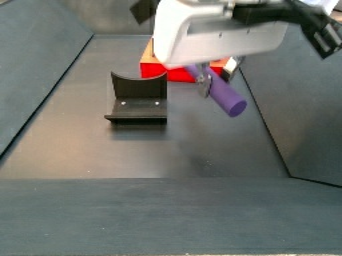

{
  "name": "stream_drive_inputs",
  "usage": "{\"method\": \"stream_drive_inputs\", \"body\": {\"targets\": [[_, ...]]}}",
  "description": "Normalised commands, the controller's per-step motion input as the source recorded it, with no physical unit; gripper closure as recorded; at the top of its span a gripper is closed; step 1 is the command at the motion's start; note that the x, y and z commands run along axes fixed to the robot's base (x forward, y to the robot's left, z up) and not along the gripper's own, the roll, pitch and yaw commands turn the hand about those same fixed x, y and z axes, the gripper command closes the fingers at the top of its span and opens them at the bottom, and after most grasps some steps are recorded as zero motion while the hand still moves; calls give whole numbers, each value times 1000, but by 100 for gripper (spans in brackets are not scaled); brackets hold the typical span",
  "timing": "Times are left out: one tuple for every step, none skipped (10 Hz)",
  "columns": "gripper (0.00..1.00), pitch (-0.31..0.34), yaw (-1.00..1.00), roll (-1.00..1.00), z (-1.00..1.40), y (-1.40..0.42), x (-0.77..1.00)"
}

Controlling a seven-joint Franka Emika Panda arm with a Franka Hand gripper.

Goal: Pick up the round object. Move up. Place the round object on the fixture. Regrasp the round object. Move to above the board. Insert the round object.
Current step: Place the round object on the fixture.

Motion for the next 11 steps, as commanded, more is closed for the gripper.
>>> {"method": "stream_drive_inputs", "body": {"targets": [[100, 82, 10, 107, 1000, -5, -30], [100, 87, 19, 114, 1000, -8, -32], [100, 92, 29, 126, 899, -9, -28], [100, 98, 34, 132, 773, -11, -24], [100, 98, 33, 123, 642, -10, -18], [100, 98, 31, 110, 508, -4, -12], [100, 100, 29, 91, 326, 0, -2], [100, 111, 29, 91, 178, 4, 3], [100, 143, -1000, -118, -98, -740, 1000], [100, 142, -1000, -124, -115, -731, 1000], [100, 153, -1000, -143, -99, -628, 1000]]}}
